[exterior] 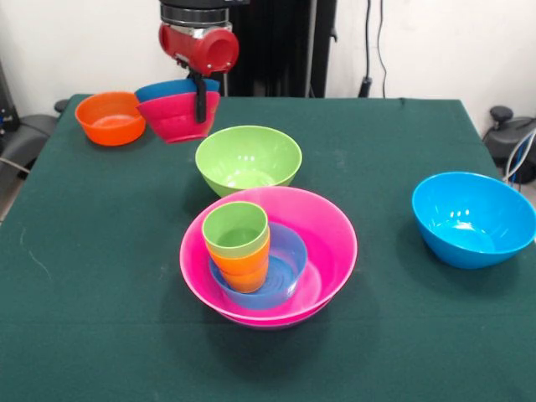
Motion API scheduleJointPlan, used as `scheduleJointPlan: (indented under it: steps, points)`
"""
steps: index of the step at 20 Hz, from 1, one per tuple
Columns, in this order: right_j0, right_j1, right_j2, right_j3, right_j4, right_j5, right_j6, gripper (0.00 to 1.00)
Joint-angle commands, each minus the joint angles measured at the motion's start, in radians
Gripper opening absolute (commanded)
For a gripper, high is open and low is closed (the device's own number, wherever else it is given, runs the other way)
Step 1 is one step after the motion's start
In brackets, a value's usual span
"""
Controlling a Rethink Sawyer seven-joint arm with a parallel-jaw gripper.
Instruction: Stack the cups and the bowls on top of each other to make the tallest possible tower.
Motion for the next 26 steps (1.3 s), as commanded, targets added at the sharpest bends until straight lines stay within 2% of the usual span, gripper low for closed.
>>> scheduleJointPlan:
  steps: [1, 8, 12, 16, 26]
  points:
    - [0.069, 0.020, 0.051, -0.065, 0.034, 0.114, 0.052, 0.00]
    - [0.094, 0.054, 0.048, -0.119, 0.051, 0.135, 0.046, 0.00]
    - [0.087, 0.091, 0.069, -0.167, 0.050, 0.130, 0.022, 0.00]
    - [0.100, 0.100, 0.063, -0.208, 0.049, 0.176, 0.012, 0.00]
    - [0.086, 0.162, 0.096, -0.242, 0.043, 0.123, 0.017, 0.00]
